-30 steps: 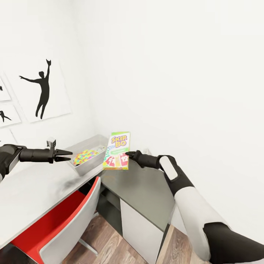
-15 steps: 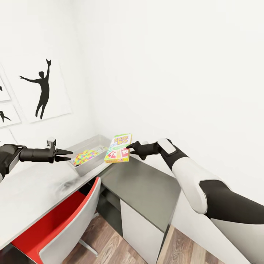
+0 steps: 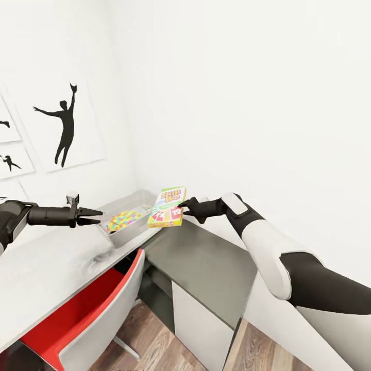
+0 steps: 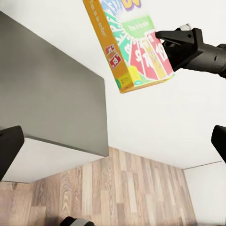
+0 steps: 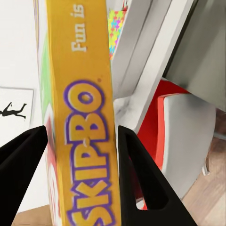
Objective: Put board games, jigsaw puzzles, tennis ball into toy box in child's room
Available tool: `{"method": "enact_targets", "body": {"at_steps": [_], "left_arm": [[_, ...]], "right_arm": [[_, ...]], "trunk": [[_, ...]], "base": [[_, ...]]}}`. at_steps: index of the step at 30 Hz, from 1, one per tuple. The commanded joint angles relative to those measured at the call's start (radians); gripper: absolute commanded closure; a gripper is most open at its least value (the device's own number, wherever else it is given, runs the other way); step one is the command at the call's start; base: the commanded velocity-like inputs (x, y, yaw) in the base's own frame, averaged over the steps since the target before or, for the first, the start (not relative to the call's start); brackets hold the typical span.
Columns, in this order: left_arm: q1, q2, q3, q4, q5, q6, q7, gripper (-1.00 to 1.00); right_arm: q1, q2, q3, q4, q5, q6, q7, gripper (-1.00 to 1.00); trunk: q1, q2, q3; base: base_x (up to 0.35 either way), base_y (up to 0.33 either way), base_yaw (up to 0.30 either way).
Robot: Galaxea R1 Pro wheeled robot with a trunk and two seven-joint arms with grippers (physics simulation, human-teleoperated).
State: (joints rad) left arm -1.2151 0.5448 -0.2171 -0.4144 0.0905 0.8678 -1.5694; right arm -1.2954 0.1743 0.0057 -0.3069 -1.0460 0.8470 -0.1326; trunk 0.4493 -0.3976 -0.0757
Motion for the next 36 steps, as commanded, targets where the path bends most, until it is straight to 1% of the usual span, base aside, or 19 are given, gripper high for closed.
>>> {"method": "enact_targets", "body": {"at_steps": [1, 13, 23, 27, 34, 36], "left_arm": [[-0.001, 0.001, -0.008, 0.000, 0.009, 0.011, -0.001, -1.00], [-0.001, 0.001, -0.008, -0.001, 0.009, 0.011, -0.001, -1.00], [-0.001, 0.001, -0.008, -0.001, 0.009, 0.011, -0.001, -1.00], [-0.001, 0.002, -0.008, -0.001, 0.009, 0.010, -0.001, -1.00], [-0.001, 0.001, -0.008, -0.001, 0.009, 0.011, -0.001, -1.00], [-0.001, 0.001, -0.008, -0.001, 0.009, 0.011, -0.001, -1.00]], "right_arm": [[-0.001, 0.000, 0.000, -0.001, -0.012, 0.002, -0.010, 1.00], [0.000, 0.000, 0.000, -0.002, -0.011, -0.003, -0.009, 1.00], [0.001, 0.000, 0.000, -0.002, -0.010, -0.008, -0.007, 1.00], [0.001, 0.000, 0.001, -0.003, -0.011, -0.066, -0.007, 1.00], [0.002, 0.000, 0.002, -0.003, -0.009, -0.110, -0.007, 1.00], [0.002, 0.000, 0.004, -0.002, -0.009, -0.144, -0.007, 1.00]], "trunk": [[0.001, -0.002, -0.002], [0.001, -0.002, -0.001], [0.001, -0.002, -0.001], [0.001, -0.002, -0.001], [0.001, -0.002, 0.004], [0.001, -0.002, 0.005]], "base": [[0.000, 0.000, 0.238], [-0.083, 0.067, 0.273], [0.054, 0.143, 0.282], [0.011, 0.020, 0.282], [0.043, 0.102, 0.234], [0.024, 0.046, 0.093]]}}
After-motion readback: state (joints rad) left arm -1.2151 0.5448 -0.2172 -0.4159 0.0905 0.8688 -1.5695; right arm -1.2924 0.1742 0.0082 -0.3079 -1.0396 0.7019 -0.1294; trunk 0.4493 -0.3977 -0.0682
